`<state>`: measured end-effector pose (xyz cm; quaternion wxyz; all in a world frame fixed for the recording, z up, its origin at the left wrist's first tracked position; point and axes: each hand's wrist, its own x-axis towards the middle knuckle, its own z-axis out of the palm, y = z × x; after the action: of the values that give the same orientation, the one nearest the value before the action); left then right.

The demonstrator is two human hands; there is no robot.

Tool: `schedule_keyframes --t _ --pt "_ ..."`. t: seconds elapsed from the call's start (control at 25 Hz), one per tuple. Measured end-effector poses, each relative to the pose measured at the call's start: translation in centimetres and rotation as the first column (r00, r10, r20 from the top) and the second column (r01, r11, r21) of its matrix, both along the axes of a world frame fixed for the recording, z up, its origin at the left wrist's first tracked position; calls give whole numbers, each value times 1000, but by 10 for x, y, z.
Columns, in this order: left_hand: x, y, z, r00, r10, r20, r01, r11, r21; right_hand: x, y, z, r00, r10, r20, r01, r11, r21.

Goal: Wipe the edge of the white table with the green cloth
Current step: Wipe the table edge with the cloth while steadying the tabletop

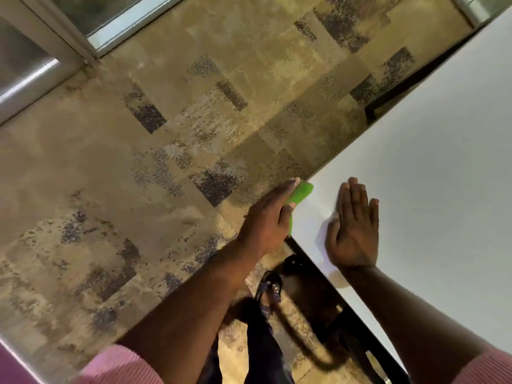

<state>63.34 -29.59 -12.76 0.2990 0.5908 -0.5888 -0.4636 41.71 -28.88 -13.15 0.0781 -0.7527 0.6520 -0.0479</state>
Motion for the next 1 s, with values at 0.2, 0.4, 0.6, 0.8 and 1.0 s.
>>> schedule_keyframes --t 0.2,0.4,0.6,0.8,1.0 --pt "2 -6 7 983 -133 130 135 991 -4 2 0 4 1000 -18 14 18 999 37" --pt "0 22 8 983 -41 177 48 998 -36 2 0 5 999 -38 37 36 998 58" --pt "-17 -26 11 941 -199 274 211 977 -16 0 0 4 999 -30 31 29 998 48" --pt "-3 -3 13 948 -177 266 196 979 -46 0 1 4 998 -27 51 25 999 31" --pt "14 16 15 976 -152 156 154 988 -1 1 1 7 998 -28 48 26 998 51"
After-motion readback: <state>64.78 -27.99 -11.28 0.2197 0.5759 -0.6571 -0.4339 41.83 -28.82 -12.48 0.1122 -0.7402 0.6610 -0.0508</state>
